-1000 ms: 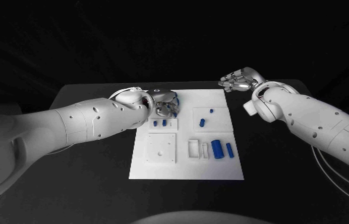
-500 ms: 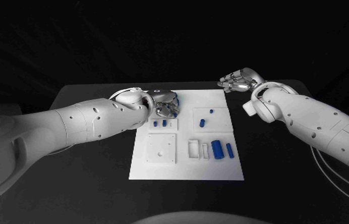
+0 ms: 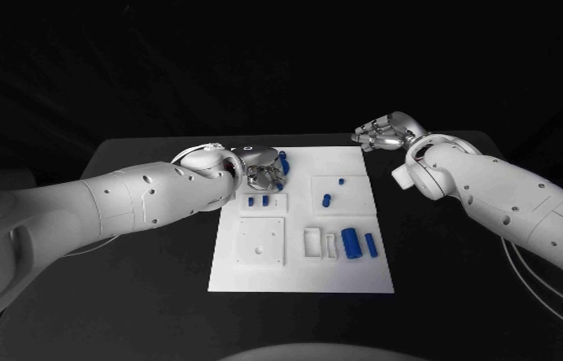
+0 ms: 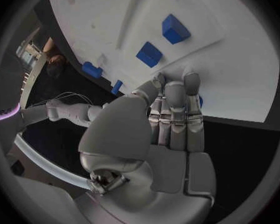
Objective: Assemble the parts on the task board
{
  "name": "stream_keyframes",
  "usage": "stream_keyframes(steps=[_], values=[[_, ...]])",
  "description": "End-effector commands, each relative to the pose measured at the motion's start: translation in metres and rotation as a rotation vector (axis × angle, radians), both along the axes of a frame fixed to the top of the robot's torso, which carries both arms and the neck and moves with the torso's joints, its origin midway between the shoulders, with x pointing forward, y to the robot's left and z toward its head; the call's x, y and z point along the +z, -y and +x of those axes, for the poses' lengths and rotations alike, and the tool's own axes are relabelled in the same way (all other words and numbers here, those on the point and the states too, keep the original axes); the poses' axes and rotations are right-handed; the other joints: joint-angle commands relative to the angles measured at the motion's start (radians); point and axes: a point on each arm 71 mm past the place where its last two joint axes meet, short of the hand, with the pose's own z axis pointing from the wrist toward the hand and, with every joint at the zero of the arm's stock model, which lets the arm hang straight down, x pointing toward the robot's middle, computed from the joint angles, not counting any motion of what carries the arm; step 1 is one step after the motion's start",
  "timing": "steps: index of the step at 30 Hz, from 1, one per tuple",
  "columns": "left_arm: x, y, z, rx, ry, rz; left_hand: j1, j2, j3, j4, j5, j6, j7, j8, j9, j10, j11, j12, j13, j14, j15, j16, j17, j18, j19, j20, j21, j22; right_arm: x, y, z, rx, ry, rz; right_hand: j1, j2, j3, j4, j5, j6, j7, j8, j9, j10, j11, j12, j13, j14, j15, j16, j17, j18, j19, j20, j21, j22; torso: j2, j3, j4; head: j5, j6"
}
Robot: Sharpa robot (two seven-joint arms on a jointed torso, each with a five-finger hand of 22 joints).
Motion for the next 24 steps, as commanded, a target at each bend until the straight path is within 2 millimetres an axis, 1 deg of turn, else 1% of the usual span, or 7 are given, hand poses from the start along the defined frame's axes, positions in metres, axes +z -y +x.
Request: stream_keyframes(steps=[1,7,11,13,16,20,24], values=[[0.005,0.002,-0.001,0.007,-0.001,-0.05,-0.012,-0.001,0.001,0.009,0.004,-0.004,0.001,0.002,0.001,-0.004,0.005,-0.001,-0.001,0.001,-0.004,0.005,-0.002,0.014,-0.001,-0.008,0.005,0.018,0.0,-0.002,0.0,0.018,-0.003,0.0,-0.005,0.004,-0.003,-0.003,0.002,0.001,0.008,-0.003,-0.001,-0.002,0.0,-0.005,-0.001,-0.005,-0.001,-0.003,-0.001,-0.006,-0.003,0.0,-0.001,-0.001,0.0,-0.0002,0.0016,0.002,0.0],[0.015,0.002,0.0,0.024,-0.006,-0.097,-0.011,-0.002,0.002,0.01,0.004,-0.009,0.002,0.002,0.001,-0.009,0.006,-0.001,-0.001,0.001,-0.004,0.006,-0.003,0.013,-0.001,-0.009,0.004,0.018,-0.001,-0.002,0.0,0.018,-0.005,0.0,-0.005,0.004,-0.003,-0.003,0.002,0.001,0.008,-0.003,-0.001,-0.002,0.0,-0.005,-0.001,-0.005,-0.001,-0.003,-0.001,-0.006,-0.003,0.0,-0.001,-0.001,0.0,-0.0016,0.0009,0.007,0.002],[0.021,-0.001,0.0,0.036,-0.013,-0.122,-0.011,-0.002,0.002,0.01,0.004,-0.009,0.002,0.002,0.001,-0.009,0.006,-0.001,-0.001,0.001,-0.004,0.006,-0.003,0.013,-0.001,-0.009,0.004,0.018,-0.001,-0.001,0.0,0.017,-0.005,-0.001,-0.007,0.005,-0.004,-0.003,0.002,0.001,0.008,-0.003,-0.001,-0.003,0.001,-0.005,-0.001,-0.005,-0.001,-0.003,-0.001,-0.006,-0.003,0.0,-0.001,-0.001,0.001,-0.0012,0.0013,0.006,0.003],[0.025,-0.004,0.001,0.04,-0.016,-0.129,-0.01,-0.004,0.003,0.011,0.003,-0.01,0.003,0.002,0.001,-0.01,0.007,-0.001,-0.001,0.0,-0.004,0.006,-0.004,0.012,-0.001,-0.01,0.004,0.018,-0.001,0.0,0.0,0.016,-0.006,-0.002,-0.007,0.005,-0.004,-0.003,0.002,0.001,0.008,-0.003,-0.001,-0.003,0.001,-0.005,-0.001,-0.005,-0.001,-0.003,-0.001,-0.006,-0.003,0.0,-0.001,-0.001,0.001,-0.0009,0.0012,0.004,0.003],[0.028,-0.01,0.002,0.045,-0.015,-0.123,-0.008,-0.004,0.004,0.011,0.003,-0.01,0.003,0.002,0.001,-0.01,0.007,-0.001,-0.001,-0.001,-0.004,0.006,-0.005,0.012,-0.002,-0.009,0.004,0.018,-0.001,0.001,0.0,0.014,-0.006,-0.003,-0.007,0.005,-0.004,-0.003,0.002,0.001,0.008,-0.003,-0.001,-0.003,0.001,-0.005,-0.001,-0.005,-0.001,-0.003,-0.001,-0.006,-0.003,0.0,-0.001,-0.001,0.001,-0.0014,0.001,0.005,0.003],[0.03,-0.018,0.002,0.051,-0.018,-0.105,-0.007,-0.004,0.004,0.012,0.004,-0.008,0.003,0.002,0.001,-0.009,0.006,-0.001,-0.001,-0.002,-0.004,0.005,-0.006,0.012,-0.003,-0.009,0.004,0.018,-0.001,0.002,0.0,0.012,-0.006,-0.004,-0.007,0.005,-0.004,-0.003,0.002,0.001,0.008,-0.003,-0.001,-0.003,0.001,-0.005,-0.001,-0.005,-0.001,-0.003,-0.001,-0.006,-0.003,0.0,-0.001,-0.001,0.0,-0.0003,0.0015,0.004,0.004],[0.029,-0.025,0.002,0.057,-0.02,-0.086,-0.007,-0.005,0.005,0.013,0.004,-0.011,0.003,0.001,0.001,-0.013,0.008,-0.001,-0.001,-0.003,-0.003,0.004,-0.007,0.012,-0.004,-0.009,0.004,0.019,-0.001,0.003,0.0,0.01,-0.007,-0.005,-0.007,0.005,-0.004,-0.003,0.002,0.001,0.008,-0.003,-0.001,-0.003,0.001,-0.005,-0.001,-0.005,-0.001,-0.003,-0.001,-0.006,-0.003,0.0,-0.001,-0.001,0.001,-0.0011,0.0016,0.004,0.004]])
